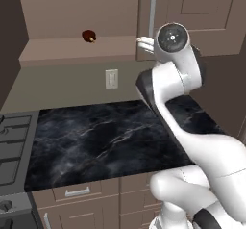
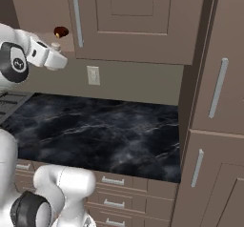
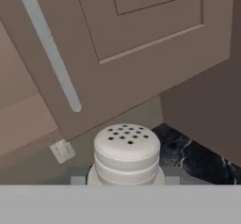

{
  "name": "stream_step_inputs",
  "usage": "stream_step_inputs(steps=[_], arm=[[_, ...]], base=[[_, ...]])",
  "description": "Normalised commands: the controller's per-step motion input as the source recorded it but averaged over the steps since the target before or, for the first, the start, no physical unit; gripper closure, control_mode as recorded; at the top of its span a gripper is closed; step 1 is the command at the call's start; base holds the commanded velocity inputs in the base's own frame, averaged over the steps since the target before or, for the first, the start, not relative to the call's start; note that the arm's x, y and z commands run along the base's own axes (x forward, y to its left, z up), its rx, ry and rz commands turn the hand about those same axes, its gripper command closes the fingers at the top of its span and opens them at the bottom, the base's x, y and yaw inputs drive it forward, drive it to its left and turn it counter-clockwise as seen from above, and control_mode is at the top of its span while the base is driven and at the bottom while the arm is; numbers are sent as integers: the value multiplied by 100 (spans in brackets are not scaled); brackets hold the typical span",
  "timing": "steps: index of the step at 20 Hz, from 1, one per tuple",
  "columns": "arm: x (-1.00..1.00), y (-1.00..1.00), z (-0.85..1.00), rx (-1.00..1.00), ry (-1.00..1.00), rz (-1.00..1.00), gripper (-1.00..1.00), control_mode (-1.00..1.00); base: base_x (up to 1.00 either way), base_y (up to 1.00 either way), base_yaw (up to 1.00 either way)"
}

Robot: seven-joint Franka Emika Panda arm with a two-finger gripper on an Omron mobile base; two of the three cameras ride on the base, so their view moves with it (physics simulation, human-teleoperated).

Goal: The dining table condiment station is running low on shaker. Refill the condiment station by opening the cabinet and taking the shaker from the cabinet and placing it on the dining table.

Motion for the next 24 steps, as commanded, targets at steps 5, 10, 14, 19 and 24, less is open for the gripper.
stream_step_inputs(steps=[5,10,14,19,24], arm=[[-90,-75,0,0,0,36,100,-100],[-17,-9,0,-2,3,18,100,-100],[-17,-2,0,-1,8,5,100,-100],[-8,0,-2,0,8,3,100,-100],[0,1,-1,0,0,0,100,100]], base=[[0,0,0],[0,0,0],[0,0,0],[0,0,0],[0,0,0]])
